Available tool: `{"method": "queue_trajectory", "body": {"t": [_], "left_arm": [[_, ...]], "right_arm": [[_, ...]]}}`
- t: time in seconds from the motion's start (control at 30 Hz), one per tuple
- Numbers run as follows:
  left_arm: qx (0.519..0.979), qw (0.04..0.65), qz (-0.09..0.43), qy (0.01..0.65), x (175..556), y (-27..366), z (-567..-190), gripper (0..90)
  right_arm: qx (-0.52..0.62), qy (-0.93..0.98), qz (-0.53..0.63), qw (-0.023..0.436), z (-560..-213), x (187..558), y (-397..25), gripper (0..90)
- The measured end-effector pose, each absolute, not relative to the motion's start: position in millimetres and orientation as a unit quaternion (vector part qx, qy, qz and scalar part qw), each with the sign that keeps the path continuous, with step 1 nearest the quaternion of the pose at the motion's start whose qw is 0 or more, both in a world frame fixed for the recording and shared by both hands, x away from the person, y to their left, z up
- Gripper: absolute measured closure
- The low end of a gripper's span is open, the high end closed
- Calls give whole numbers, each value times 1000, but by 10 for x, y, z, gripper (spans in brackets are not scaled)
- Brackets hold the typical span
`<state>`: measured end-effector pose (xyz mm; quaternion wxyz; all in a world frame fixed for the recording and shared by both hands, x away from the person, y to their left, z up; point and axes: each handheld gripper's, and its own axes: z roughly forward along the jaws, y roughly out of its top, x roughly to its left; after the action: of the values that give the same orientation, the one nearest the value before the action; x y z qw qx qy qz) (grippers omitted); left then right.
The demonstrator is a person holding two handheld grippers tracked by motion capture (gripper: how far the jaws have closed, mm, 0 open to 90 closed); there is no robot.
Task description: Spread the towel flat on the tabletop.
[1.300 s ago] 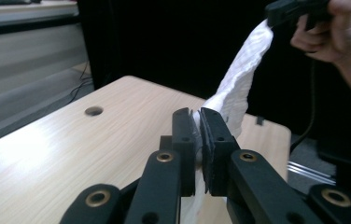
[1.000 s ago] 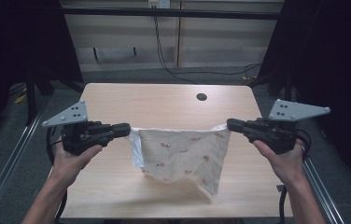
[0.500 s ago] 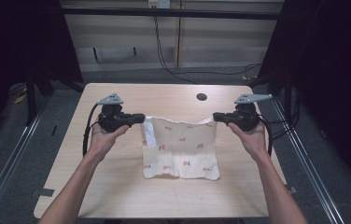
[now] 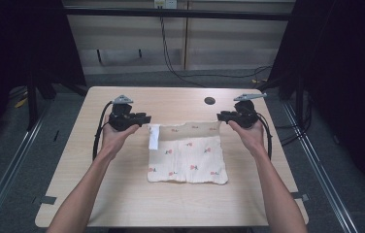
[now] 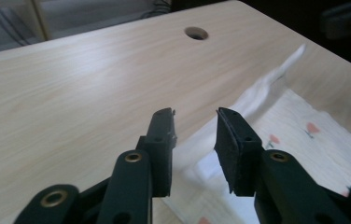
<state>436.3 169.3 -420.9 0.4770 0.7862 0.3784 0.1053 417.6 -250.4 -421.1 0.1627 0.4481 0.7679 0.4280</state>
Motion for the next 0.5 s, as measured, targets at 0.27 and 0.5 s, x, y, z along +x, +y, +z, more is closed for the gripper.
{"method": "queue_trajectory", "body": {"t": [0.27,0.5], "left_arm": [[795,476,78,368,4152,1887,-4333,650],[824,458,51,329,3838,1782,-4475,668]], "right_arm": [[437,788,410,140,-4304,3966,-2534,605],[423,801,407,117,-4394,3680,-2549,655]]}}
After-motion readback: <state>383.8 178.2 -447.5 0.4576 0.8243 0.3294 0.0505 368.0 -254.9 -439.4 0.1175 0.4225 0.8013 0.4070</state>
